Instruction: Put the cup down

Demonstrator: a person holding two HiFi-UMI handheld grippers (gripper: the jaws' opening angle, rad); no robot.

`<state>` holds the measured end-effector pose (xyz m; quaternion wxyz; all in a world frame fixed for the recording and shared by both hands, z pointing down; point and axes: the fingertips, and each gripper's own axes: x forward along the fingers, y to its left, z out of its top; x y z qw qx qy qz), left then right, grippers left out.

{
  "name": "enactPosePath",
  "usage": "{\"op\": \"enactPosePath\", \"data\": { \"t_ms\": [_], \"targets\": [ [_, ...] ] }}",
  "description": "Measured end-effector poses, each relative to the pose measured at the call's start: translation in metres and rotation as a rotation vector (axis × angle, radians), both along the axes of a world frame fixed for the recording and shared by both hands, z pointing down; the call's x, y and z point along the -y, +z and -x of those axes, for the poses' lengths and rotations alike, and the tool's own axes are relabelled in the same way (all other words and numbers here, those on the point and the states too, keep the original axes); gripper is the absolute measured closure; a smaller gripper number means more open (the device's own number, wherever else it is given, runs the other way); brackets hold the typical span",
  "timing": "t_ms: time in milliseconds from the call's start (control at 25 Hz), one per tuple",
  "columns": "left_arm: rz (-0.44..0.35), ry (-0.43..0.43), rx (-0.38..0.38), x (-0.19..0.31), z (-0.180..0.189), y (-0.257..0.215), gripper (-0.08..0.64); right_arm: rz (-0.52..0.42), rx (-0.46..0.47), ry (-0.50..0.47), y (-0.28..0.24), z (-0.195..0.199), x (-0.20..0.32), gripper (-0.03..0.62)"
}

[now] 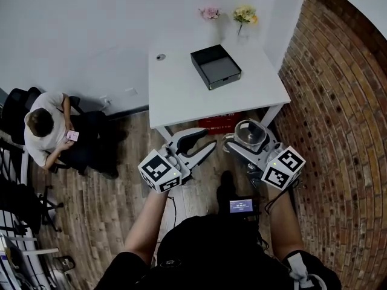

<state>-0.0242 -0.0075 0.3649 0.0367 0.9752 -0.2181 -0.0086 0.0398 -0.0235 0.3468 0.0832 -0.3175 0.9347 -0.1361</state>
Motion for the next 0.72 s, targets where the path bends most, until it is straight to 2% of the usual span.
{"op": "enactPosePath", "data": {
  "t_ms": [720],
  "targets": [
    [0.034, -0.049, -0.002, 0.174, -0.057, -0.004, 0.425, 0.026, 0.019, -0.062, 0.0, -0.057, 0.181, 0.172]
  ]
}}
